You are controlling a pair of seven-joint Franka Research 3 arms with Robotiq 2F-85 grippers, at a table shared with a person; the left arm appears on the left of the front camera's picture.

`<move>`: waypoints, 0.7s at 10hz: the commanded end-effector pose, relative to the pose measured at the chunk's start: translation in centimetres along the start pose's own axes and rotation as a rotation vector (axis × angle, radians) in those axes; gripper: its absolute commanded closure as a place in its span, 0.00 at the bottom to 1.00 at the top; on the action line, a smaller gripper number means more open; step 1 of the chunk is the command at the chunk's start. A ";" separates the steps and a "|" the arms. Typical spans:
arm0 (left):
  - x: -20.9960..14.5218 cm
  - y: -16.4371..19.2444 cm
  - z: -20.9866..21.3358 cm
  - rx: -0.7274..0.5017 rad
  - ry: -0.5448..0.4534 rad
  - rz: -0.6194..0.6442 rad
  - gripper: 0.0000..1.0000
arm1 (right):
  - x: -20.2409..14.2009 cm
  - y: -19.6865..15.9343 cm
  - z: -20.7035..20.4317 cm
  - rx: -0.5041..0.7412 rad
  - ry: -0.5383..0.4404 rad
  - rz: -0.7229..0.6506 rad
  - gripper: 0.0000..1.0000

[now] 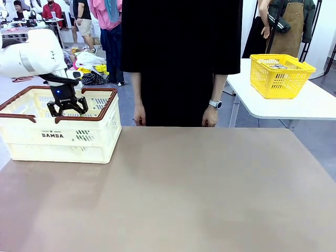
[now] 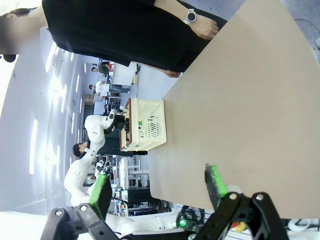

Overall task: Place the drinks into the Shopping basket.
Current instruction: Pick up one drink and place it into the Shopping basket.

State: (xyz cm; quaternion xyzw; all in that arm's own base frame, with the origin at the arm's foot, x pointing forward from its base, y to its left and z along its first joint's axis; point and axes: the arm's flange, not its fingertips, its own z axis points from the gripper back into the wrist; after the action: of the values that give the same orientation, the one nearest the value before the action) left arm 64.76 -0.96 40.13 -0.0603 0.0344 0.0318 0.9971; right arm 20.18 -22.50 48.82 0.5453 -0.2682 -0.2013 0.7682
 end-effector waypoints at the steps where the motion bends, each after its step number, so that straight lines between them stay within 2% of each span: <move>1: -0.3 0.0 0.5 -0.014 -0.026 0.007 0.00 | 0.3 0.1 0.0 0.028 -0.011 0.027 0.00; 3: -0.7 0.1 1.6 -0.025 -0.063 0.008 0.00 | 0.3 0.1 0.0 0.028 -0.011 0.027 0.00; 4: -1.1 0.2 3.3 -0.030 -0.114 0.007 0.00 | 0.3 0.1 0.0 0.028 -0.011 0.027 0.00; 5: -1.7 0.3 5.2 -0.040 -0.149 0.011 0.00 | 0.3 0.1 0.0 0.028 -0.011 0.027 0.00; 7: -4.6 1.5 11.5 -0.120 -0.142 0.043 0.00 | 0.3 0.1 0.0 0.028 -0.011 0.027 0.00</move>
State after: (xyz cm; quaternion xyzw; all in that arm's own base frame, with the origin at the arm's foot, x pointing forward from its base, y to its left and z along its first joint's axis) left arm 63.07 0.79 49.59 -0.0876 -0.0416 0.0519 0.9939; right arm 20.19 -22.49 48.81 0.5453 -0.2679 -0.2013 0.7683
